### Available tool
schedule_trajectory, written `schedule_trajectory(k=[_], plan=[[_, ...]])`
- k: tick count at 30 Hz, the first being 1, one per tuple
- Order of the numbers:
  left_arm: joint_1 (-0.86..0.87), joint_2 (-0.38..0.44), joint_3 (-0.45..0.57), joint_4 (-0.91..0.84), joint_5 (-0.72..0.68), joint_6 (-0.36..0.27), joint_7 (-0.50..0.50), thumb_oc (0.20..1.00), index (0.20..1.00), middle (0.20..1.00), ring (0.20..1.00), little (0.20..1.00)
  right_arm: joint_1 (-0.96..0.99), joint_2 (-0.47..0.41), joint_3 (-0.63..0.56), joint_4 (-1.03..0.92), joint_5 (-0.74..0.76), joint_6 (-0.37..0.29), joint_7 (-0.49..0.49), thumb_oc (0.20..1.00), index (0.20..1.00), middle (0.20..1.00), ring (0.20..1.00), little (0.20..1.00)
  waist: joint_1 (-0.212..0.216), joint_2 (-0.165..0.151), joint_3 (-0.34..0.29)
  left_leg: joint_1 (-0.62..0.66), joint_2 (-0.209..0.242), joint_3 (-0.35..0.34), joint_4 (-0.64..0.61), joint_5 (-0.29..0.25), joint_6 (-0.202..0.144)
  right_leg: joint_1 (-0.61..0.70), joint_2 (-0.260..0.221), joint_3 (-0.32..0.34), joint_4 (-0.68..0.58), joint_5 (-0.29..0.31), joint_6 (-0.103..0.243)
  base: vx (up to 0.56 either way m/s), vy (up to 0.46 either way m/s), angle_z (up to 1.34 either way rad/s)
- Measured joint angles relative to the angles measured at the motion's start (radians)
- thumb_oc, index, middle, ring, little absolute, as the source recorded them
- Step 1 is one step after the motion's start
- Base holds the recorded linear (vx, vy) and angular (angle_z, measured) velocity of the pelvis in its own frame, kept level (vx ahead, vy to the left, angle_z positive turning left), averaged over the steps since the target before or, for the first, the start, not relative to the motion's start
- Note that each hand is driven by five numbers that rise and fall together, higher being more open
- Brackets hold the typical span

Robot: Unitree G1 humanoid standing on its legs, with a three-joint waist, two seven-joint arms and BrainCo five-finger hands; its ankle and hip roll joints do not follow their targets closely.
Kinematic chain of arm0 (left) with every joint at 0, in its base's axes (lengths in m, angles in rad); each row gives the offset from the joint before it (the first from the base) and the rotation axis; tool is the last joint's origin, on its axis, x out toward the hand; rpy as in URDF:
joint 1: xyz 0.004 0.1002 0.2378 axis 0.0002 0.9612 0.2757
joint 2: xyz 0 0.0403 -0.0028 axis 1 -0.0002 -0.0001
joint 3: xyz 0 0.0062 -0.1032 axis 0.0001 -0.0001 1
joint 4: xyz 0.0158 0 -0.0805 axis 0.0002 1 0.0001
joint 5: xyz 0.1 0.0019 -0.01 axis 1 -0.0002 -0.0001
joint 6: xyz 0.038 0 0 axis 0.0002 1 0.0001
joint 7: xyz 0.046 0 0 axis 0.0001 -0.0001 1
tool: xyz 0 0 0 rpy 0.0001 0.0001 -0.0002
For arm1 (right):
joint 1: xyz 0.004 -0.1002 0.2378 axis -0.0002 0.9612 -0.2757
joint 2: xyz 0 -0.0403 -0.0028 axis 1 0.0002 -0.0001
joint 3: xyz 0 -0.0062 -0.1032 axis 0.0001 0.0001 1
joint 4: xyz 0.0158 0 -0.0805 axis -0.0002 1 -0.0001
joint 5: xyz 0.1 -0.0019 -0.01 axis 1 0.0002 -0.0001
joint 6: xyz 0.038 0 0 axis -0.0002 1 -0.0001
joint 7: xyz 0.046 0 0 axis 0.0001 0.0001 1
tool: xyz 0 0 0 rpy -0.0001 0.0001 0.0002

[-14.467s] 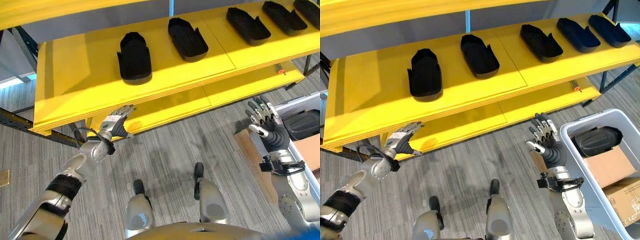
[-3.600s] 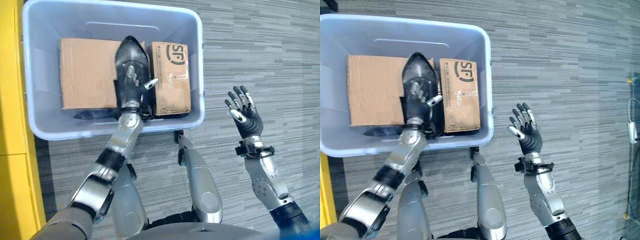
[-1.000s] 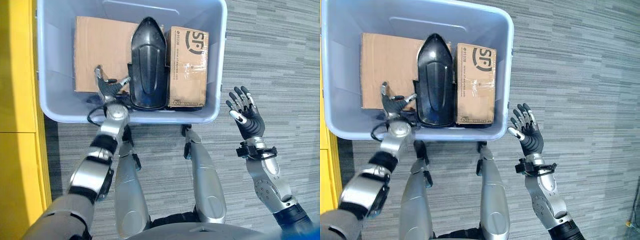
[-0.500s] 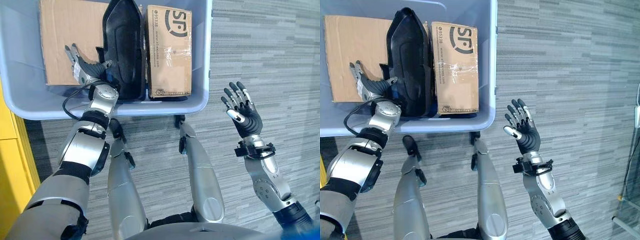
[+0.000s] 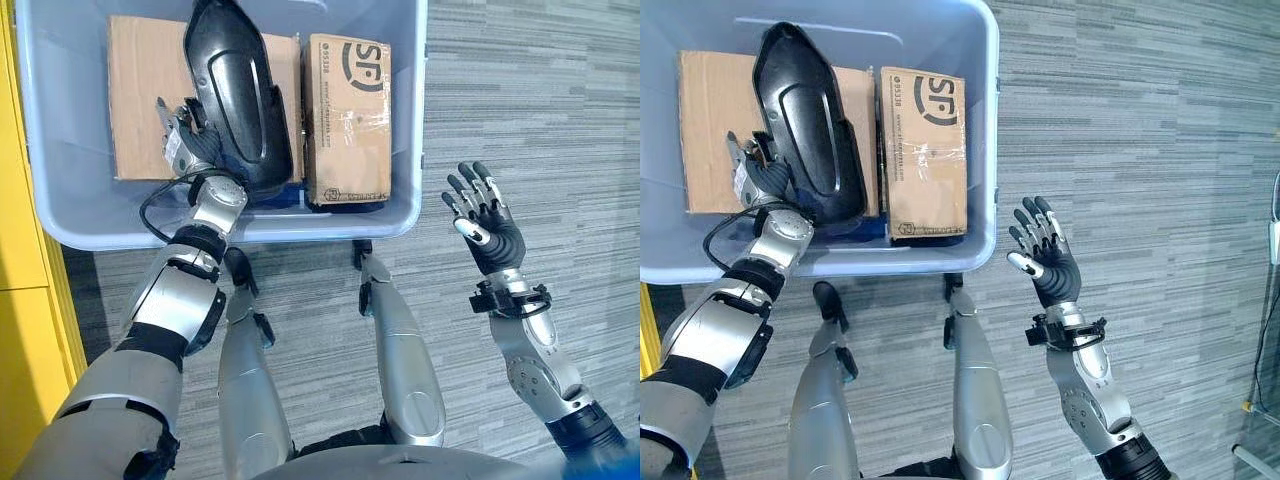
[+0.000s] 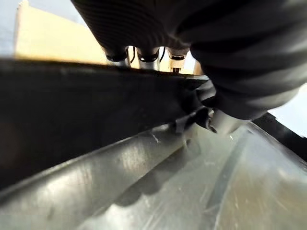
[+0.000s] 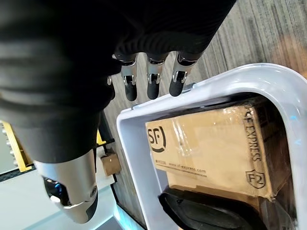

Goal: Move parts from the plastic box to the shelf.

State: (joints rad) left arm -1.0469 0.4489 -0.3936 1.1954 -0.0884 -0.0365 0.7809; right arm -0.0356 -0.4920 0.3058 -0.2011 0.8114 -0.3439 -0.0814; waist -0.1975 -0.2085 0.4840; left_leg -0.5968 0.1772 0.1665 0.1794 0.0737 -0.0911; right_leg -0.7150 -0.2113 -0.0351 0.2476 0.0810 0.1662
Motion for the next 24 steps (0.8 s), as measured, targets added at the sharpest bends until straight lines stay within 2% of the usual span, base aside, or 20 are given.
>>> schedule_trajectory(k=[3, 5, 7, 11, 17, 19, 20, 21, 24], plan=[[0.007, -0.012, -0.009, 0.004, 0.000, 0.016, -0.044, 0.200, 0.200, 0.200, 0.200, 0.200, -0.008, 0.000, 0.002, 0.007, 0.001, 0.001, 0.000, 1.000, 1.000, 1.000, 1.000, 1.000, 0.004, 0.001, -0.001, 0.026, -0.001, 0.005, -0.002, 0.000, 0.000, 0.024, -0.001, 0.004, -0.002, 0.002, -0.002, 0.00, 0.001, -0.01], [0.027, -0.022, -0.023, 0.006, 0.000, 0.026, -0.073, 0.200, 0.200, 0.200, 0.200, 0.200, -0.007, 0.000, 0.011, 0.020, 0.001, 0.001, 0.001, 1.000, 1.000, 1.000, 1.000, 1.000, 0.003, 0.001, -0.025, 0.031, -0.002, 0.009, -0.002, -0.001, 0.001, 0.026, -0.001, 0.007, -0.005, 0.001, -0.003, 0.00, -0.003, -0.05], [0.051, -0.053, -0.027, 0.012, 0.000, 0.032, -0.105, 0.200, 0.200, 0.200, 0.200, 0.200, -0.007, 0.000, 0.020, 0.035, 0.002, 0.003, 0.001, 1.000, 1.000, 1.000, 1.000, 1.000, 0.004, 0.001, -0.048, 0.044, -0.003, 0.017, -0.003, -0.002, 0.000, 0.034, 0.000, 0.015, -0.005, 0.003, -0.005, 0.00, -0.001, -0.07], [0.071, -0.107, -0.036, 0.027, 0.000, 0.032, -0.128, 0.200, 0.200, 0.200, 0.200, 0.200, -0.007, 0.001, 0.021, 0.037, 0.003, 0.004, 0.005, 1.000, 1.000, 1.000, 1.000, 1.000, 0.000, 0.004, -0.051, 0.075, -0.003, 0.021, -0.002, -0.005, -0.001, 0.060, 0.001, 0.022, -0.004, 0.003, -0.006, 0.00, 0.002, -0.03], [0.142, -0.141, 0.011, 0.046, -0.030, 0.026, -0.214, 0.200, 0.200, 0.200, 0.200, 0.200, -0.006, 0.002, 0.021, 0.051, 0.003, 0.013, 0.006, 1.000, 1.000, 1.000, 1.000, 1.000, 0.000, 0.016, -0.054, 0.161, 0.000, 0.045, -0.011, -0.016, -0.002, 0.128, 0.001, 0.038, -0.013, 0.004, -0.007, 0.01, 0.009, -0.10], [0.175, -0.177, 0.014, 0.044, -0.090, 0.025, -0.257, 0.200, 0.200, 0.200, 0.200, 0.200, 0.002, 0.001, 0.020, 0.079, 0.010, 0.017, 0.006, 1.000, 1.000, 1.000, 1.000, 1.000, 0.000, 0.049, -0.063, 0.198, -0.002, 0.047, -0.029, -0.016, -0.002, 0.168, 0.001, 0.035, -0.029, 0.005, -0.007, -0.03, 0.011, 0.02], [0.218, -0.185, 0.073, -0.016, -0.134, 0.014, -0.273, 0.200, 0.200, 0.200, 0.200, 0.200, -0.003, 0.005, 0.020, 0.082, 0.013, 0.024, 0.004, 1.000, 1.000, 1.000, 1.000, 1.000, 0.020, 0.075, -0.052, 0.216, -0.004, 0.046, -0.036, -0.005, -0.006, 0.183, -0.002, 0.033, -0.027, 0.008, -0.013, -0.01, 0.023, 0.04], [0.264, -0.203, 0.085, -0.045, -0.176, 0.003, -0.288, 0.200, 0.200, 0.200, 0.200, 0.200, -0.002, 0.003, 0.018, 0.089, 0.021, 0.031, -0.001, 1.000, 1.000, 1.000, 1.000, 1.000, 0.025, 0.101, -0.032, 0.262, -0.001, 0.045, -0.045, -0.005, -0.006, 0.227, 0.000, 0.026, -0.027, 0.005, -0.018, 0.04, 0.022, 0.06], [0.306, -0.200, 0.125, -0.088, -0.209, -0.005, -0.300, 0.200, 0.200, 0.200, 0.200, 0.200, -0.004, -0.002, 0.011, 0.089, 0.022, 0.031, -0.003, 1.000, 1.000, 1.000, 1.000, 1.000, 0.042, 0.129, -0.023, 0.283, -0.001, 0.041, -0.058, -0.006, -0.005, 0.242, -0.002, 0.020, -0.018, -0.015, -0.015, 0.02, 0.006, 0.07]])
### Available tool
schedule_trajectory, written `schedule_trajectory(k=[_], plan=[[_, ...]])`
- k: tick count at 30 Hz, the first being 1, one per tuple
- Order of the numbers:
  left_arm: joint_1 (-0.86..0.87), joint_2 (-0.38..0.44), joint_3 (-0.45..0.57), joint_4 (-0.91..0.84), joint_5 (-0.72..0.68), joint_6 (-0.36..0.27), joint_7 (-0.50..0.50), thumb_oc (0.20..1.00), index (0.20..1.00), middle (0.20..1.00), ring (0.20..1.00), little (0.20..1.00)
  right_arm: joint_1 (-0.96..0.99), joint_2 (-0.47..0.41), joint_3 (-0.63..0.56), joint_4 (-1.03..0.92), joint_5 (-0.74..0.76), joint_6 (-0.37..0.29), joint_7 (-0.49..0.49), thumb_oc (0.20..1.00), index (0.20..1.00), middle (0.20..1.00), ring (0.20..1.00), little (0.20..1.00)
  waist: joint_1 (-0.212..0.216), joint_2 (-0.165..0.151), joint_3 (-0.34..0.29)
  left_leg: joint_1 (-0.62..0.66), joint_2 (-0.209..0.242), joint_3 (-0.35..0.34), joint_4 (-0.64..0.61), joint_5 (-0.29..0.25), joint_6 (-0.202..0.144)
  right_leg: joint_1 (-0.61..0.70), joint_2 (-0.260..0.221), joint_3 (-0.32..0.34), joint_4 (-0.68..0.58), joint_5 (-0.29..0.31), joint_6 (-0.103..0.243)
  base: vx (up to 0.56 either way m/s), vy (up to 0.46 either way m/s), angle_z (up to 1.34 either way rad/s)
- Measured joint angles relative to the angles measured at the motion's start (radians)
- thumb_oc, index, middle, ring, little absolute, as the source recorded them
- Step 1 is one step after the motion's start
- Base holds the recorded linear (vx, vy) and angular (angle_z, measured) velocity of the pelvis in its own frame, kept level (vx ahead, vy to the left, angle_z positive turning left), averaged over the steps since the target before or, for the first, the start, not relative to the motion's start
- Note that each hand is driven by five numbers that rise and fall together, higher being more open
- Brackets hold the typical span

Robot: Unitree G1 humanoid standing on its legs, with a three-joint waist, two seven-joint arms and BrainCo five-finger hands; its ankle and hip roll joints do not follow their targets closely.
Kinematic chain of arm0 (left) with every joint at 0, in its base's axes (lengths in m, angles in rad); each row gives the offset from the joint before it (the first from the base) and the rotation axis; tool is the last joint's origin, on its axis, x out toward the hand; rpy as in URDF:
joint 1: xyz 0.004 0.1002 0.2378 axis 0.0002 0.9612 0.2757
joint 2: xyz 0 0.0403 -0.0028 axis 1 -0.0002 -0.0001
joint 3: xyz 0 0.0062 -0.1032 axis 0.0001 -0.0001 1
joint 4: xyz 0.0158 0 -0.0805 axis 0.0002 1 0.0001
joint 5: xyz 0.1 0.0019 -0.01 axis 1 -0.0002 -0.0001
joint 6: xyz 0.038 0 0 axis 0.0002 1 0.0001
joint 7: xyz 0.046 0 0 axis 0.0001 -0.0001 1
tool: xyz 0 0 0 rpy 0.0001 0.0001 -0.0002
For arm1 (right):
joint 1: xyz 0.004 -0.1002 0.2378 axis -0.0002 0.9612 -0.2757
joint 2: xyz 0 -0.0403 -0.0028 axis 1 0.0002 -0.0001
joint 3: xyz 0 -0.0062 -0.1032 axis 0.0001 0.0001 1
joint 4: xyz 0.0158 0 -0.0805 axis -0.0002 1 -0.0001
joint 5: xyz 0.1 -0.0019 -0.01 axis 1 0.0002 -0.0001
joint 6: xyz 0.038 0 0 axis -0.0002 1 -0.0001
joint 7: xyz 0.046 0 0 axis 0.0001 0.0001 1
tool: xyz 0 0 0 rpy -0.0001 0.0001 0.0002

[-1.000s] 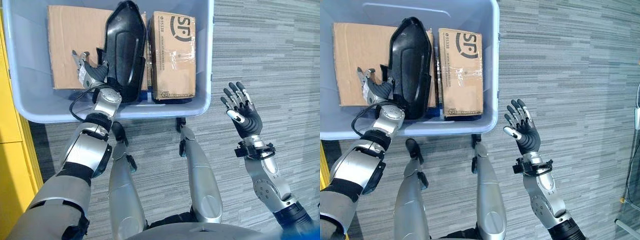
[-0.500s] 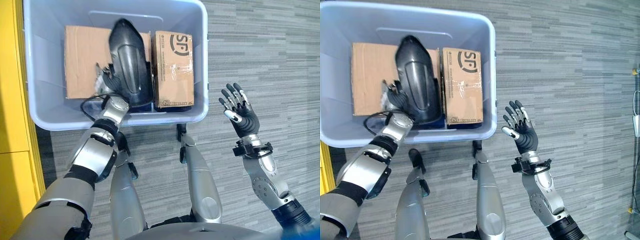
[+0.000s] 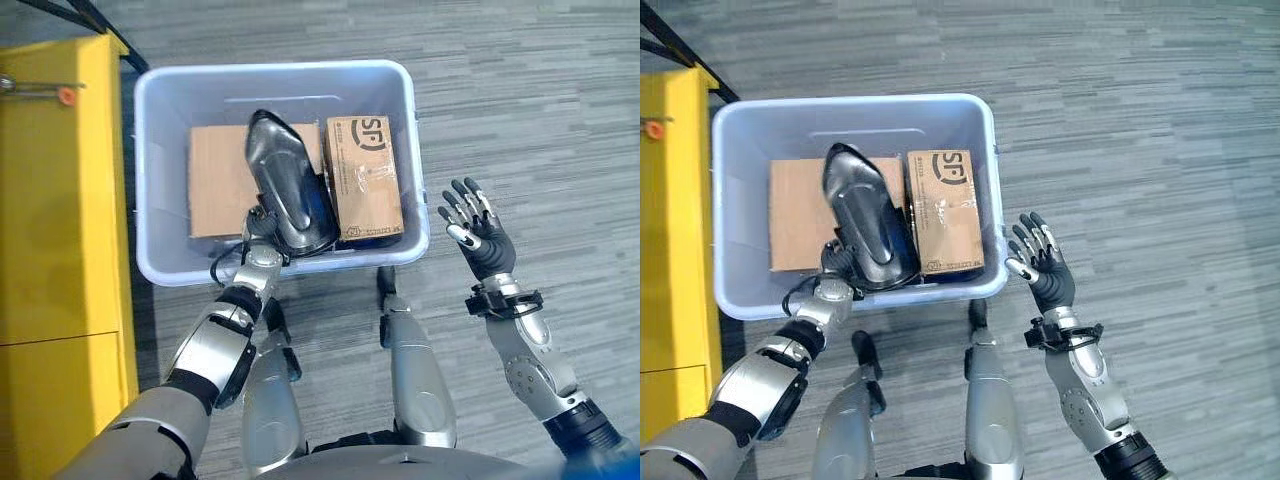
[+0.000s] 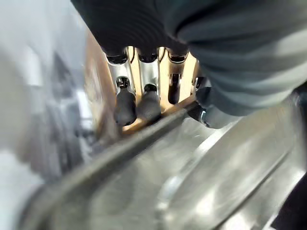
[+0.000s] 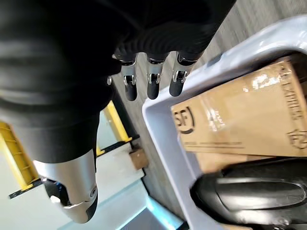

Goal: Move parts from the plastic box to the shelf.

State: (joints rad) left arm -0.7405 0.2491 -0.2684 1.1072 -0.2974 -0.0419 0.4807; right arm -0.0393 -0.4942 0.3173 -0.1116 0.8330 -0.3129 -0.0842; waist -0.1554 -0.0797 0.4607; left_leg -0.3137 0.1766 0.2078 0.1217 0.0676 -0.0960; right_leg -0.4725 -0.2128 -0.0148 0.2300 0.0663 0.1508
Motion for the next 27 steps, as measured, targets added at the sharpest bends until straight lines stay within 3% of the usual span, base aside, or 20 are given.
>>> schedule_trajectory(k=[3, 4, 7, 9, 12, 17, 21, 22, 23, 27], plan=[[0.130, 0.011, 0.029, -0.216, -0.085, -0.041, -0.002, 0.200, 0.200, 0.200, 0.200, 0.200, -0.001, 0.011, -0.019, 0.001, -0.001, 0.006, -0.009, 1.000, 1.000, 1.000, 1.000, 1.000, 0.020, 0.030, 0.047, 0.033, -0.002, -0.014, -0.005, 0.004, 0.002, 0.038, -0.007, -0.011, 0.010, -0.005, -0.001, 0.04, 0.040, 0.14], [0.246, 0.018, 0.040, -0.385, -0.100, -0.050, -0.006, 0.200, 0.200, 0.200, 0.200, 0.200, 0.009, 0.010, -0.042, 0.005, -0.001, 0.011, -0.015, 1.000, 1.000, 1.000, 1.000, 1.000, 0.022, 0.047, 0.055, 0.080, -0.003, -0.017, -0.017, 0.003, 0.002, 0.092, -0.009, -0.023, -0.002, -0.008, -0.001, 0.04, 0.055, 0.20], [0.538, 0.085, 0.073, -0.789, -0.149, -0.078, -0.027, 0.200, 0.200, 0.200, 0.200, 0.200, 0.033, 0.007, -0.128, -0.007, -0.003, 0.017, -0.023, 1.000, 1.000, 1.000, 1.000, 1.000, 0.091, 0.087, 0.043, 0.140, -0.025, -0.030, -0.033, -0.003, 0.010, 0.160, -0.039, -0.043, 0.002, -0.031, 0.001, 0.08, 0.050, 0.28], [0.667, 0.120, 0.104, -1.001, -0.161, -0.095, -0.053, 0.200, 0.200, 0.200, 0.200, 0.200, 0.048, 0.010, -0.158, -0.021, -0.013, 0.022, -0.020, 1.000, 1.000, 1.000, 1.000, 1.000, 0.093, 0.098, 0.034, 0.151, -0.036, -0.047, -0.034, -0.004, 0.013, 0.189, -0.050, -0.054, -0.006, -0.027, 0.007, 0.06, 0.027, 0.31], [0.661, 0.151, 0.122, -1.010, -0.157, -0.143, -0.088, 0.200, 0.200, 0.200, 0.200, 0.200, 0.058, 0.010, -0.168, -0.018, -0.026, 0.028, -0.013, 1.000, 1.000, 1.000, 1.000, 1.000, 0.109, 0.113, -0.026, 0.155, -0.053, -0.056, -0.034, -0.010, 0.021, 0.189, -0.070, -0.059, 0.016, -0.048, 0.012, 0.04, 0.004, 0.16], [0.695, 0.165, 0.132, -1.023, -0.141, -0.139, -0.177, 0.200, 0.200, 0.200, 0.200, 0.200, 0.057, 0.011, -0.176, -0.018, -0.032, 0.037, -0.002, 1.000, 1.000, 1.000, 1.000, 1.000, 0.085, 0.106, -0.096, 0.164, -0.050, -0.051, -0.035, -0.010, 0.022, 0.191, -0.067, -0.058, 0.025, -0.054, 0.010, 0.05, -0.016, -0.03], [0.798, 0.190, 0.134, -1.082, -0.143, -0.139, -0.264, 0.200, 0.200, 0.200, 0.200, 0.200, 0.070, 0.017, -0.178, -0.008, -0.035, 0.055, 0.010, 1.000, 1.000, 1.000, 1.000, 1.000, 0.092, 0.112, -0.110, 0.226, -0.031, -0.048, -0.054, -0.012, 0.022, 0.231, -0.051, -0.059, 0.047, -0.077, 0.010, 0.04, -0.090, -0.06], [0.823, 0.199, 0.136, -1.087, -0.143, -0.139, -0.281, 0.200, 0.200, 0.200, 0.200, 0.200, 0.077, 0.018, -0.179, -0.008, -0.038, 0.057, 0.017, 1.000, 1.000, 1.000, 1.000, 1.000, 0.087, 0.113, -0.120, 0.235, -0.028, -0.050, -0.058, -0.014, 0.020, 0.231, -0.046, -0.054, 0.064, -0.092, 0.003, -0.01, -0.203, 0.07], [0.888, 0.197, 0.145, -1.087, -0.153, -0.139, -0.306, 0.200, 0.200, 0.200, 0.200, 0.200, 0.078, 0.015, -0.178, -0.007, -0.054, 0.059, 0.036, 1.000, 1.000, 1.000, 1.000, 1.000, 0.096, 0.134, -0.141, 0.247, -0.011, -0.053, -0.066, -0.014, 0.021, 0.223, -0.034, -0.060, 0.116, -0.122, -0.010, -0.03, -0.235, 0.11], [0.991, 0.193, 0.155, -1.102, -0.173, -0.135, -0.333, 0.200, 0.200, 0.200, 0.200, 0.200, 0.078, 0.009, -0.143, -0.004, -0.071, 0.067, 0.050, 1.000, 1.000, 1.000, 1.000, 1.000, 0.120, 0.144, -0.172, 0.270, 0.037, -0.057, -0.069, -0.014, 0.029, 0.194, -0.006, -0.090, 0.257, -0.218, -0.055, -0.06, -0.207, 0.18]])
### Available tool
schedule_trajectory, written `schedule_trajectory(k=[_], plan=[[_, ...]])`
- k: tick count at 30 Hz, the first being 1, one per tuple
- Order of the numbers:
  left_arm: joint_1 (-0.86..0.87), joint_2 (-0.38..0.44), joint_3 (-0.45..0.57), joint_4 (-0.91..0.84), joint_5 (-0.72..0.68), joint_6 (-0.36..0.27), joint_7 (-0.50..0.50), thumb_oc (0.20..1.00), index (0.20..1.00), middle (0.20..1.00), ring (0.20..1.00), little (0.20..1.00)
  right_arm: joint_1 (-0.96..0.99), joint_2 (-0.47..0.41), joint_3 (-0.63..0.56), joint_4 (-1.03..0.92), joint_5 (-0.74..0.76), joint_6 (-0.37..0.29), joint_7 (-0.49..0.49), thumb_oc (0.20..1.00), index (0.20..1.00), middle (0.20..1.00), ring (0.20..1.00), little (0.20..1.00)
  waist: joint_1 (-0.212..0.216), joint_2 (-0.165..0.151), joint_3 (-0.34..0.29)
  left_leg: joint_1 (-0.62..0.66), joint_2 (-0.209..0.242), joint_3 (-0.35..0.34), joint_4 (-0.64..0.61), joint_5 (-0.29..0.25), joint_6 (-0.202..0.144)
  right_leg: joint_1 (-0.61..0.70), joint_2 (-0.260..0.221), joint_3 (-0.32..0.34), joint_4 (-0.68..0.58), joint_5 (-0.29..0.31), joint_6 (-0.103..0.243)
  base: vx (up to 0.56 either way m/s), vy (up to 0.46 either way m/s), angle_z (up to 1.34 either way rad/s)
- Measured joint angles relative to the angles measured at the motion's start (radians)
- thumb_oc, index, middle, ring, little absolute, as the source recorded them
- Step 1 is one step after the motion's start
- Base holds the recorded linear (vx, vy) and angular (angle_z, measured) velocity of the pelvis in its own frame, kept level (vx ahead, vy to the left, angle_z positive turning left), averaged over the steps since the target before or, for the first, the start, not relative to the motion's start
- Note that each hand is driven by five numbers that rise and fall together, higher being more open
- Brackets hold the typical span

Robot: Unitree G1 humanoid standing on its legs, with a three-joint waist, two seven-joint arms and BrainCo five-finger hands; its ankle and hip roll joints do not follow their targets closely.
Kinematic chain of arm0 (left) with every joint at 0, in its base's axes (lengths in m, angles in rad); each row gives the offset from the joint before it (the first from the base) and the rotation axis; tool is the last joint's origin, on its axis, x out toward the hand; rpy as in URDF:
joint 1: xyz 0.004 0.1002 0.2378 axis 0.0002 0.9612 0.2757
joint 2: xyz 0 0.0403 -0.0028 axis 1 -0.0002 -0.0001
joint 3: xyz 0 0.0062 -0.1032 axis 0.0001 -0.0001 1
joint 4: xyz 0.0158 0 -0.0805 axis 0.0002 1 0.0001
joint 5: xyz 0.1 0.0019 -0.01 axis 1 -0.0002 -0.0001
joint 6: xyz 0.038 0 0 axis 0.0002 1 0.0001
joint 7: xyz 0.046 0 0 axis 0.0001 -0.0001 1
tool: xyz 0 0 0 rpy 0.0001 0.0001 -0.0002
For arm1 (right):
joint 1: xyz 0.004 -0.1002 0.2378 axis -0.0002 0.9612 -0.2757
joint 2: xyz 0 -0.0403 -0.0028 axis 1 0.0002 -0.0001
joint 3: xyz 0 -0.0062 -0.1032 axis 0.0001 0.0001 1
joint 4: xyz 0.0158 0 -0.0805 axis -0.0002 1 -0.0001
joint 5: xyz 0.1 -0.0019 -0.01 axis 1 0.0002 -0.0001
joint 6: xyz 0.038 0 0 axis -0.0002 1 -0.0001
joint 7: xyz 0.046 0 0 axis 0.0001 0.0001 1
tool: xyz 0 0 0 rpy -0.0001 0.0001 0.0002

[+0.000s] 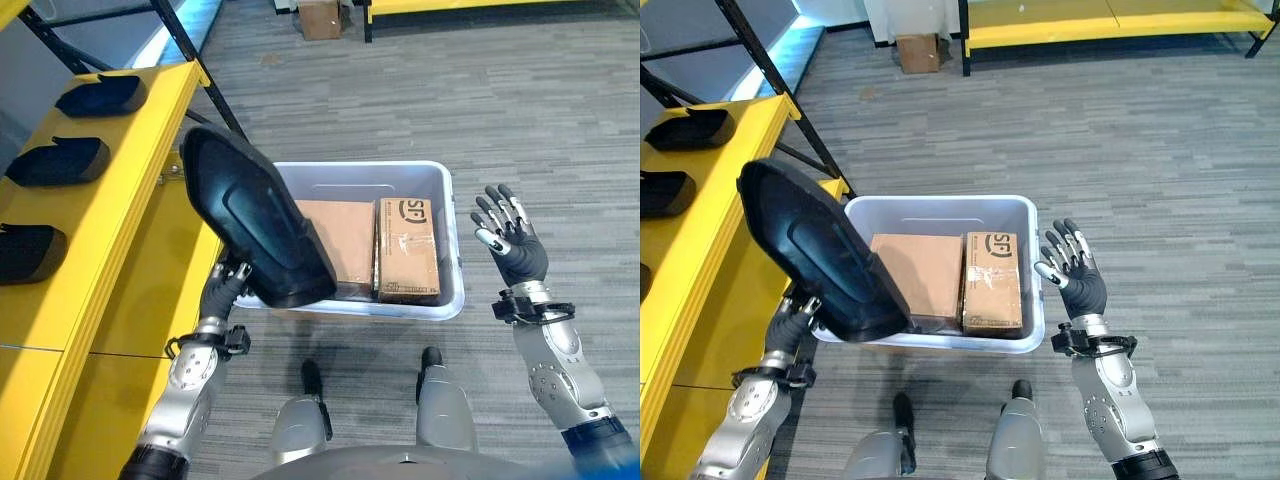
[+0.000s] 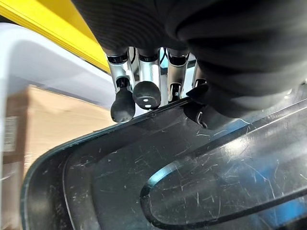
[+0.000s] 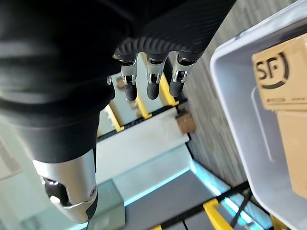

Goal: Move parts from the plastic box to the shelf.

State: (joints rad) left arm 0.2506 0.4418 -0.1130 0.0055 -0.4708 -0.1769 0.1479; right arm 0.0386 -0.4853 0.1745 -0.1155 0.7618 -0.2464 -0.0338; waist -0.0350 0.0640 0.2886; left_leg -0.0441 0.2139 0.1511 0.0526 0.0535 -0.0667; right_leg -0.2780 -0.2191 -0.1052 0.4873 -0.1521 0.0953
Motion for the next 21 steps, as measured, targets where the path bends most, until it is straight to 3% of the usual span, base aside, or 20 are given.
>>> schedule_trajectory(k=[1, 2, 4, 5, 6, 7, 8, 10, 11, 12, 13, 14, 15, 16, 17, 20, 21], plan=[[0.017, 0.000, 0.007, -0.013, -0.021, 0.000, -0.014, 0.200, 0.200, 0.200, 0.200, 0.200, -0.019, -0.004, 0.007, 0.001, 0.000, 0.001, 0.007, 1.000, 1.000, 1.000, 1.000, 1.000, 0.025, 0.002, -0.014, -0.009, 0.037, -0.005, -0.017, 0.004, 0.012, -0.033, 0.031, -0.020, 0.082, -0.047, -0.046, -0.11, -0.330, 0.37], [0.030, -0.005, 0.008, -0.015, -0.022, 0.000, -0.018, 0.200, 0.200, 0.200, 0.200, 0.200, -0.035, -0.006, 0.018, 0.008, 0.000, 0.001, 0.011, 1.000, 1.000, 1.000, 1.000, 1.000, 0.039, 0.005, -0.018, -0.002, 0.056, -0.016, -0.034, 0.020, 0.047, -0.041, 0.048, -0.041, 0.109, -0.075, -0.073, -0.11, -0.292, 0.40], [0.056, -0.009, 0.006, -0.045, -0.022, 0.001, -0.034, 0.200, 0.200, 0.200, 0.200, 0.200, -0.084, -0.012, 0.041, 0.022, -0.001, 0.001, 0.027, 1.000, 1.000, 1.000, 1.000, 1.000, 0.074, 0.023, -0.027, -0.009, 0.107, -0.084, -0.087, 0.069, 0.200, -0.058, 0.105, -0.108, 0.171, -0.132, -0.156, -0.16, -0.317, 0.53], [0.040, -0.008, -0.005, -0.041, -0.020, 0.005, -0.043, 0.200, 0.200, 0.200, 0.200, 0.200, -0.070, -0.019, 0.029, 0.021, -0.001, -0.002, 0.027, 1.000, 1.000, 1.000, 1.000, 1.000, 0.073, 0.013, -0.024, -0.039, 0.108, -0.085, -0.085, 0.208, 0.193, -0.060, 0.090, -0.135, 0.185, -0.143, -0.168, -0.16, -0.335, 1.18], [0.022, -0.030, -0.016, -0.029, -0.020, 0.014, -0.047, 0.200, 0.200, 0.200, 0.200, 0.200, -0.044, -0.027, 0.015, 0.026, -0.001, 0.002, 0.026, 1.000, 1.000, 1.000, 1.000, 1.000, 0.063, 0.009, -0.021, -0.074, 0.099, -0.084, -0.076, 0.256, 0.063, -0.037, 0.053, -0.206, 0.176, -0.141, -0.160, -0.08, -0.201, 1.54], [0.008, -0.041, -0.028, -0.012, -0.017, 0.015, -0.061, 0.200, 0.200, 0.200, 0.200, 0.200, -0.003, -0.037, 0.007, 0.020, -0.004, 0.003, 0.025, 1.000, 1.000, 1.000, 1.000, 1.000, 0.063, -0.009, -0.019, -0.102, 0.087, -0.023, -0.061, 0.267, -0.008, -0.009, 0.030, -0.254, 0.137, -0.144, -0.207, -0.14, -0.113, 1.73], [-0.003, -0.042, -0.036, 0.008, -0.018, 0.016, -0.061, 0.200, 0.200, 0.200, 0.200, 0.200, 0.030, -0.031, -0.006, 0.019, -0.014, 0.004, 0.025, 1.000, 1.000, 1.000, 1.000, 1.000, 0.057, -0.008, -0.020, -0.112, 0.076, 0.024, -0.033, 0.257, -0.037, 0.024, 0.026, -0.283, 0.085, -0.121, -0.197, -0.12, -0.074, 1.13], [0.006, -0.030, -0.018, 0.026, -0.010, 0.017, -0.058, 0.200, 0.200, 0.200, 0.200, 0.200, 0.030, -0.033, -0.006, 0.021, -0.031, 0.007, 0.033, 1.000, 1.000, 1.000, 1.000, 1.000, 0.102, -0.023, -0.019, -0.100, 0.039, -0.026, 0.025, 0.207, -0.072, 0.038, 0.034, -0.298, -0.007, -0.069, -0.218, -0.16, -0.092, 0.41], [0.005, -0.033, 0.021, 0.036, -0.002, 0.017, -0.052, 0.200, 0.200, 0.200, 0.200, 0.200, 0.031, -0.022, -0.017, 0.021, -0.039, 0.014, 0.033, 1.000, 1.000, 1.000, 1.000, 1.000, 0.096, -0.029, -0.015, -0.060, 0.013, -0.039, 0.063, 0.169, -0.084, 0.079, 0.055, -0.320, -0.132, -0.019, -0.190, -0.14, -0.119, 0.35], [0.001, -0.026, 0.032, 0.035, 0.023, 0.018, -0.054, 0.200, 0.200, 0.200, 0.200, 0.200, 0.031, -0.038, -0.018, 0.020, -0.039, 0.014, 0.033, 1.000, 1.000, 1.000, 1.000, 1.000, 0.095, -0.034, -0.015, -0.017, 0.007, -0.028, 0.074, 0.158, -0.095, 0.089, 0.055, -0.352, -0.166, 0.012, -0.215, -0.11, -0.069, 1.12], [-0.024, -0.067, 0.058, 0.033, 0.068, 0.022, -0.057, 0.200, 0.200, 0.200, 0.200, 0.200, 0.085, -0.001, -0.040, -0.002, -0.038, 0.022, 0.034, 1.000, 1.000, 1.000, 1.000, 1.000, 0.063, -0.041, -0.015, -0.007, -0.059, -0.006, 0.345, 0.005, -0.083, 0.184, 0.053, -0.461, -0.342, 0.106, -0.209, -0.01, 0.124, 1.44], [-0.016, -0.100, 0.081, 0.016, 0.083, 0.016, -0.056, 0.200, 0.200, 0.200, 0.200, 0.200, 0.129, 0.028, -0.036, -0.042, -0.039, 0.025, 0.052, 1.000, 1.000, 1.000, 1.000, 1.000, 0.027, -0.042, -0.040, 0.061, -0.163, -0.034, 0.376, -0.109, -0.045, 0.206, 0.065, -0.485, -0.426, 0.134, -0.045, -0.02, 0.302, 1.61], [-0.007, -0.106, 0.088, -0.009, 0.100, 0.014, -0.057, 0.200, 0.200, 0.200, 0.200, 0.200, 0.085, 0.036, -0.052, -0.033, -0.038, 0.024, 0.055, 1.000, 1.000, 1.000, 1.000, 1.000, 0.024, 0.025, -0.067, 0.122, -0.161, 0.010, 0.216, -0.177, 0.053, 0.107, 0.074, -0.500, -0.263, 0.028, -0.002, 0.01, 0.360, 1.38], [-0.004, -0.091, 0.094, -0.051, 0.104, 0.013, -0.058, 0.200, 0.200, 0.200, 0.200, 0.200, 0.072, 0.032, -0.070, -0.046, -0.039, 0.023, 0.056, 1.000, 1.000, 1.000, 1.000, 1.000, 0.004, 0.036, -0.067, 0.146, -0.157, 0.005, 0.139, -0.232, 0.052, 0.041, 0.039, -0.409, -0.062, 0.006, -0.078, 0.01, 0.310, 1.29], [0.017, -0.084, 0.095, -0.027, 0.138, 0.028, -0.057, 0.200, 0.200, 0.200, 0.200, 0.200, 0.064, 0.064, -0.075, 0.004, -0.038, 0.044, 0.058, 1.000, 1.000, 1.000, 1.000, 1.000, 0.027, 0.002, -0.079, 0.231, -0.210, -0.002, -0.069, -0.214, 0.067, 0.055, 0.026, -0.345, -0.114, 0.039, -0.117, -0.05, 0.306, 0.92], [0.049, -0.058, 0.122, -0.032, 0.159, 0.028, -0.059, 0.200, 0.200, 0.200, 0.200, 0.200, 0.030, 0.069, -0.043, 0.010, -0.039, 0.045, 0.064, 1.000, 1.000, 1.000, 1.000, 1.000, 0.067, 0.001, -0.079, 0.180, -0.237, -0.008, -0.050, -0.181, 0.116, 0.050, 0.039, -0.353, -0.242, 0.109, -0.044, -0.03, 0.202, 0.01], [0.047, -0.069, 0.124, -0.036, 0.174, 0.032, -0.059, 0.200, 0.200, 0.200, 0.200, 0.200, 0.010, 0.073, -0.037, 0.036, -0.039, 0.050, 0.070, 1.000, 1.000, 1.000, 1.000, 1.000, 0.090, 0.035, -0.088, 0.129, -0.195, -0.007, -0.043, -0.153, 0.150, 0.035, 0.034, -0.410, -0.220, 0.061, -0.020, 0.03, 0.178, 0.01]])
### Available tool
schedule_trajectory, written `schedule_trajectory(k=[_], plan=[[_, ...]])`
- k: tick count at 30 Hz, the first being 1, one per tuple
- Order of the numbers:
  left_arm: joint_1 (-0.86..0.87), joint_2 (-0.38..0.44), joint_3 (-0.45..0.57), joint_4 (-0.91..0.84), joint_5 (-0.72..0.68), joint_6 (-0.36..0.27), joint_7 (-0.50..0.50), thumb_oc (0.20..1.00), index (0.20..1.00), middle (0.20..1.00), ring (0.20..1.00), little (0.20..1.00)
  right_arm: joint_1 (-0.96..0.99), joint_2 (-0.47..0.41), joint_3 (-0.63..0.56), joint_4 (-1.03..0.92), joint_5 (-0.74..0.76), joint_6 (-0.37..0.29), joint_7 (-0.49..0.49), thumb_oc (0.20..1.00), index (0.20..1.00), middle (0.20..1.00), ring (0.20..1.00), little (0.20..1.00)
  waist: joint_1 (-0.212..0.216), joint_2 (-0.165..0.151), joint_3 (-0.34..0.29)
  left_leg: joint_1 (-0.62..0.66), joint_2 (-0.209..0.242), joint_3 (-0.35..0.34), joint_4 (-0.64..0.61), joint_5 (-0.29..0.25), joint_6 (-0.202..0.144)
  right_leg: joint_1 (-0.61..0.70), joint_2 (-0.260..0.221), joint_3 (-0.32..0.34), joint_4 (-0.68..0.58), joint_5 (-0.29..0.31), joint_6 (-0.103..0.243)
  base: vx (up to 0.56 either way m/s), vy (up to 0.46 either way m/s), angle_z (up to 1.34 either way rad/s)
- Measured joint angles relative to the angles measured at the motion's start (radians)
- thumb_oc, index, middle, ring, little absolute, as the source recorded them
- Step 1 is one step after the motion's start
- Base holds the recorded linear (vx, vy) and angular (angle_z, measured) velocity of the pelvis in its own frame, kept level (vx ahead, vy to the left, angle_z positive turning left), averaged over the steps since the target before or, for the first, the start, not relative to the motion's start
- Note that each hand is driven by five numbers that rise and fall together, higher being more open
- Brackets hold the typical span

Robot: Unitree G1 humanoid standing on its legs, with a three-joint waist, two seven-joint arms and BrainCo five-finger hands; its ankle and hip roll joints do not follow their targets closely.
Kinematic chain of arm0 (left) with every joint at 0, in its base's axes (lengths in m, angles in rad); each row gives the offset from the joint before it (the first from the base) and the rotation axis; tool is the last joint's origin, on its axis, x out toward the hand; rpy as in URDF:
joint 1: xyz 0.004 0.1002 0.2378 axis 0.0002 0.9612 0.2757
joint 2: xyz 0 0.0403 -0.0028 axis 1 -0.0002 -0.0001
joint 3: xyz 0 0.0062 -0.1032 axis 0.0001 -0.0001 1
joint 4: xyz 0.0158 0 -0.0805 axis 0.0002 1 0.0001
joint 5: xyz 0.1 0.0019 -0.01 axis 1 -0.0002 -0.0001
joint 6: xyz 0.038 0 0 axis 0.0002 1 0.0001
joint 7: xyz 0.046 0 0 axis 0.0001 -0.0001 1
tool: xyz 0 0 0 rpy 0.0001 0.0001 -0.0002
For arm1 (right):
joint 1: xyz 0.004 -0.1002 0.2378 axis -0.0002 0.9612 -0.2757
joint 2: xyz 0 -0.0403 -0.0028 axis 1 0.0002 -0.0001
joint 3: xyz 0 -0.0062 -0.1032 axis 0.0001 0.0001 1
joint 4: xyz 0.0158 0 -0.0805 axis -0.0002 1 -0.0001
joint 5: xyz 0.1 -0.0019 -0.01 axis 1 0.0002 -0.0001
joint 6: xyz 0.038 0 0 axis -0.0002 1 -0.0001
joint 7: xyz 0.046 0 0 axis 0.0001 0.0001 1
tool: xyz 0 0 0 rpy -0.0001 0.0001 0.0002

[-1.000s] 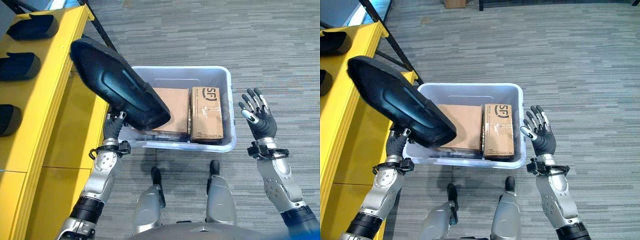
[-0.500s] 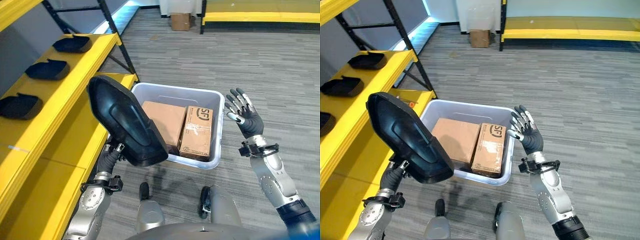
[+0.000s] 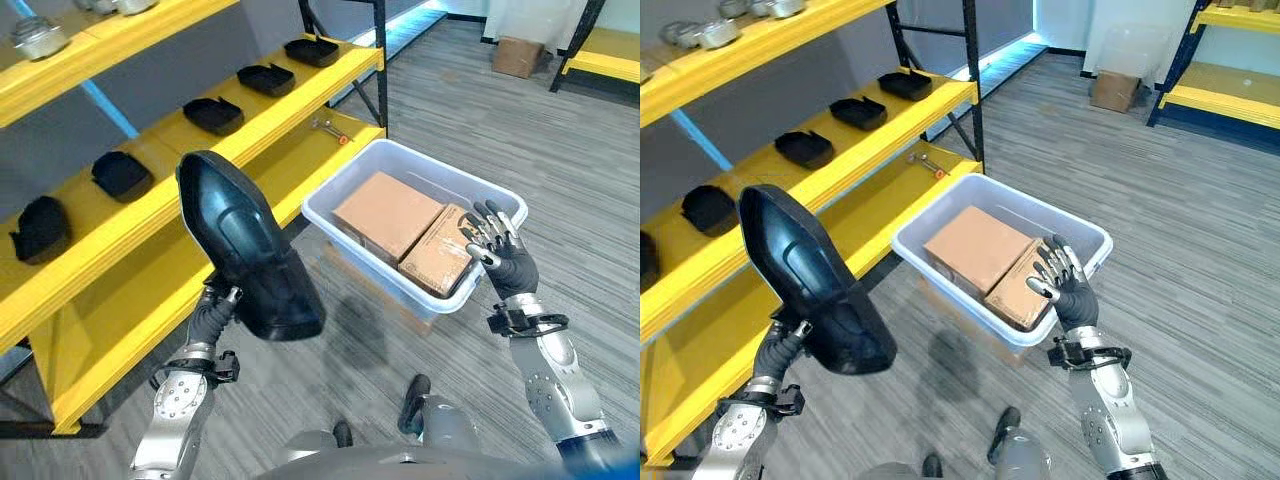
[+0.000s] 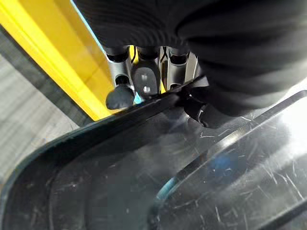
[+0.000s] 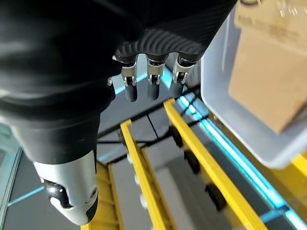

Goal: Move parts from the plastic box to the shelf.

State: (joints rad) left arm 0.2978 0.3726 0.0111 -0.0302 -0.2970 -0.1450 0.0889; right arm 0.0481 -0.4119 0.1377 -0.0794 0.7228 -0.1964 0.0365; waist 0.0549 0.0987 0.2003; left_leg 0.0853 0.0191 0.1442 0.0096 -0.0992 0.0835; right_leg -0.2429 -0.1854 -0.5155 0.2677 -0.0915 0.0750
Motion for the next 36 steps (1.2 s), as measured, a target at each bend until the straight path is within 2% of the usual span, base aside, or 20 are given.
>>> schedule_trajectory(k=[1, 3, 4, 7, 11, 14, 17, 18, 19, 20, 24, 27, 28, 29, 30, 31, 32, 33, 34, 36], plan=[[0.017, -0.005, -0.001, -0.053, 0.014, 0.003, -0.004, 0.200, 0.200, 0.200, 0.200, 0.200, -0.002, -0.005, -0.005, 0.019, 0.000, 0.015, 0.000, 1.000, 1.000, 1.000, 1.000, 1.000, 0.002, 0.008, -0.001, -0.042, 0.021, 0.018, 0.009, 0.025, 0.038, -0.045, -0.062, 0.032, 0.241, -0.045, -0.045, 0.02, 0.139, 0.28], [0.037, 0.056, 0.007, -0.108, 0.016, -0.003, -0.006, 0.200, 0.200, 0.200, 0.200, 0.200, 0.001, 0.013, -0.006, 0.020, 0.000, 0.022, 0.002, 1.000, 1.000, 1.000, 1.000, 1.000, 0.013, -0.070, -0.018, -0.052, -0.037, -0.002, -0.005, 0.018, 0.013, 0.072, -0.164, 0.051, 0.205, -0.092, 0.018, 0.04, 0.153, 0.45], [0.030, 0.048, 0.018, -0.072, 0.026, 0.000, -0.004, 0.200, 0.200, 0.200, 0.200, 0.200, -0.015, 0.008, -0.002, 0.031, -0.001, 0.027, 0.007, 1.000, 1.000, 1.000, 1.000, 1.000, 0.018, -0.062, -0.009, -0.044, -0.034, -0.009, -0.009, 0.056, -0.032, 0.131, -0.153, 0.064, 0.123, -0.094, 0.030, 0.05, 0.195, 0.09], [0.051, 0.033, 0.029, -0.065, 0.050, 0.001, -0.004, 0.200, 0.200, 0.200, 0.200, 0.200, 0.004, -0.001, 0.020, 0.018, -0.001, 0.030, 0.004, 1.000, 1.000, 1.000, 1.000, 1.000, 0.016, -0.040, -0.023, -0.035, -0.038, -0.011, -0.009, 0.100, -0.058, 0.138, -0.155, 0.067, 0.110, -0.070, 0.034, 0.04, 0.173, -0.02], [0.042, 0.034, 0.031, -0.065, 0.054, 0.001, -0.004, 0.200, 0.200, 0.200, 0.200, 0.200, 0.031, 0.007, 0.035, 0.017, -0.001, 0.037, 0.004, 1.000, 1.000, 1.000, 1.000, 1.000, 0.015, -0.059, -0.034, -0.070, -0.079, -0.015, 0.013, 0.104, -0.052, 0.113, -0.203, 0.070, 0.118, -0.051, 0.053, 0.05, 0.218, 0.07], [0.029, 0.043, 0.032, -0.064, 0.084, 0.002, -0.001, 0.200, 0.200, 0.200, 0.200, 0.200, 0.049, 0.019, 0.049, 0.015, -0.002, 0.043, 0.000, 1.000, 1.000, 1.000, 1.000, 1.000, 0.009, -0.078, -0.040, -0.065, -0.139, -0.029, 0.010, 0.112, -0.002, 0.130, -0.242, 0.111, 0.113, 0.010, 0.059, 0.06, 0.218, 0.29], [-0.008, 0.087, 0.039, -0.043, 0.092, 0.001, 0.004, 0.200, 0.200, 0.200, 0.200, 0.200, 0.037, 0.018, 0.090, 0.017, -0.002, 0.049, 0.001, 1.000, 1.000, 1.000, 1.000, 1.000, -0.038, -0.083, -0.030, -0.061, -0.133, -0.079, -0.013, 0.126, 0.024, 0.044, -0.145, 0.474, 0.167, -0.013, 0.079, 0.03, 0.047, 0.42], [-0.009, 0.087, 0.042, -0.030, 0.092, -0.003, 0.005, 0.200, 0.200, 0.200, 0.200, 0.200, 0.037, 0.017, 0.101, 0.018, -0.001, 0.050, 0.006, 1.000, 1.000, 1.000, 1.000, 1.000, -0.052, -0.092, -0.009, -0.066, -0.101, -0.089, -0.015, 0.126, 0.025, 0.001, 0.010, 0.620, 0.144, -0.035, 0.072, 0.09, -0.067, 0.25], [0.001, 0.087, 0.037, -0.019, 0.093, -0.002, 0.001, 0.200, 0.200, 0.200, 0.200, 0.200, 0.053, 0.017, 0.105, 0.018, -0.001, 0.050, 0.014, 1.000, 1.000, 1.000, 1.000, 1.000, -0.078, -0.128, 0.020, -0.070, -0.081, -0.102, -0.020, 0.126, 0.023, -0.031, 0.154, 0.618, 0.117, -0.034, 0.046, 0.10, -0.134, 0.35], [0.023, 0.064, 0.037, -0.019, 0.093, -0.001, 0.001, 0.200, 0.200, 0.200, 0.200, 0.200, 0.076, 0.014, 0.106, 0.019, -0.001, 0.050, 0.024, 1.000, 1.000, 1.000, 1.000, 1.000, -0.088, -0.171, 0.016, -0.067, -0.087, -0.117, -0.021, 0.115, 0.006, -0.022, 0.200, 0.560, 0.054, 0.023, -0.030, 0.08, -0.165, 0.65], [0.011, 0.026, 0.027, -0.047, 0.090, 0.001, 0.002, 0.200, 0.200, 0.200, 0.200, 0.200, 0.013, -0.014, 0.106, 0.020, 0.001, 0.049, 0.039, 1.000, 1.000, 1.000, 1.000, 1.000, -0.064, -0.090, 0.028, -0.068, -0.030, -0.182, -0.013, 0.118, -0.068, 0.066, 0.252, 0.511, -0.111, 0.096, -0.064, 0.05, -0.093, 0.31], [-0.015, 0.029, 0.006, -0.070, 0.073, -0.016, 0.000, 0.200, 0.200, 0.200, 0.200, 0.200, -0.020, -0.042, 0.107, 0.025, 0.009, 0.037, 0.033, 1.000, 1.000, 1.000, 1.000, 1.000, -0.054, -0.063, 0.042, -0.134, -0.022, -0.227, 0.095, 0.062, -0.096, 0.072, 0.255, 0.447, -0.074, 0.066, -0.108, -0.04, -0.007, 0.66], [-0.051, 0.035, -0.039, -0.062, 0.072, -0.016, 0.000, 0.200, 0.200, 0.200, 0.200, 0.200, -0.015, -0.060, 0.114, 0.024, 0.011, 0.033, 0.029, 1.000, 1.000, 1.000, 1.000, 1.000, -0.050, -0.053, 0.057, -0.171, -0.029, -0.268, 0.113, 0.098, -0.153, 0.056, 0.231, 0.396, -0.035, 0.056, -0.138, -0.13, 0.101, 1.75], [-0.114, 0.064, -0.079, -0.066, 0.071, -0.021, -0.003, 0.200, 0.200, 0.200, 0.200, 0.200, -0.025, -0.090, 0.112, 0.029, 0.010, 0.033, 0.025, 1.000, 1.000, 1.000, 1.000, 1.000, -0.072, -0.089, 0.074, -0.224, -0.045, -0.228, 0.136, 0.124, -0.186, 0.013, 0.151, 0.333, -0.021, 0.059, -0.187, -0.06, 0.121, 2.23], [-0.151, 0.095, -0.063, -0.066, 0.072, -0.023, -0.002, 0.200, 0.200, 0.200, 0.200, 0.200, -0.061, -0.090, 0.101, 0.031, 0.011, 0.032, 0.016, 1.000, 1.000, 1.000, 1.000, 1.000, -0.089, -0.136, 0.102, -0.304, 0.058, -0.114, 0.246, 0.100, -0.161, -0.007, 0.118, 0.314, -0.057, 0.068, -0.166, -0.03, 0.293, 1.66], [-0.148, 0.101, -0.025, -0.058, 0.071, -0.018, 0.004, 0.200, 0.200, 0.200, 0.200, 0.200, -0.097, -0.048, 0.098, 0.029, 0.011, 0.029, 0.015, 1.000, 1.000, 1.000, 1.000, 1.000, -0.088, -0.175, 0.125, -0.271, 0.162, -0.112, 0.254, 0.087, -0.155, 0.000, 0.119, 0.347, -0.081, 0.077, -0.151, -0.01, 0.372, 1.05], [-0.181, 0.075, -0.037, -0.002, 0.075, -0.021, 0.005, 0.200, 0.200, 0.200, 0.200, 0.200, -0.116, -0.032, 0.054, 0.054, 0.010, 0.012, 0.015, 1.000, 1.000, 1.000, 1.000, 1.000, -0.107, -0.142, 0.163, -0.230, 0.268, -0.182, 0.258, 0.077, -0.167, 0.012, 0.107, 0.332, -0.019, -0.003, 0.127, 0.04, 0.512, 1.41], [-0.199, 0.096, -0.051, -0.055, 0.074, -0.019, 0.014, 0.200, 0.200, 0.200, 0.200, 0.200, -0.033, -0.030, -0.030, 0.090, 0.023, -0.002, -0.023, 1.000, 1.000, 1.000, 1.000, 1.000, -0.149, -0.164, 0.118, -0.298, 0.465, -0.118, 0.223, 0.108, -0.222, -0.061, -0.067, 0.484, 0.306, -0.207, 0.000, 0.12, 0.455, 1.60], [-0.204, 0.088, -0.049, -0.054, 0.076, -0.035, 0.027, 0.200, 0.200, 0.200, 0.200, 0.200, -0.011, -0.041, -0.034, 0.106, 0.023, -0.013, -0.035, 1.000, 1.000, 1.000, 1.000, 1.000, -0.122, -0.123, 0.118, -0.322, 0.589, -0.075, 0.150, 0.115, -0.232, -0.104, -0.107, 0.432, 0.345, -0.180, 0.057, 0.17, 0.539, 1.39], [-0.205, 0.085, -0.052, -0.020, 0.079, -0.033, 0.033, 0.200, 0.200, 0.200, 0.200, 0.200, 0.003, -0.023, -0.010, 0.113, 0.022, -0.006, -0.045, 1.000, 1.000, 1.000, 1.000, 1.000, -0.102, -0.100, 0.115, -0.308, 0.551, -0.043, 0.136, 0.106, -0.250, -0.088, -0.160, 0.447, 0.332, -0.145, 0.094, 0.17, 0.444, 0.42]])
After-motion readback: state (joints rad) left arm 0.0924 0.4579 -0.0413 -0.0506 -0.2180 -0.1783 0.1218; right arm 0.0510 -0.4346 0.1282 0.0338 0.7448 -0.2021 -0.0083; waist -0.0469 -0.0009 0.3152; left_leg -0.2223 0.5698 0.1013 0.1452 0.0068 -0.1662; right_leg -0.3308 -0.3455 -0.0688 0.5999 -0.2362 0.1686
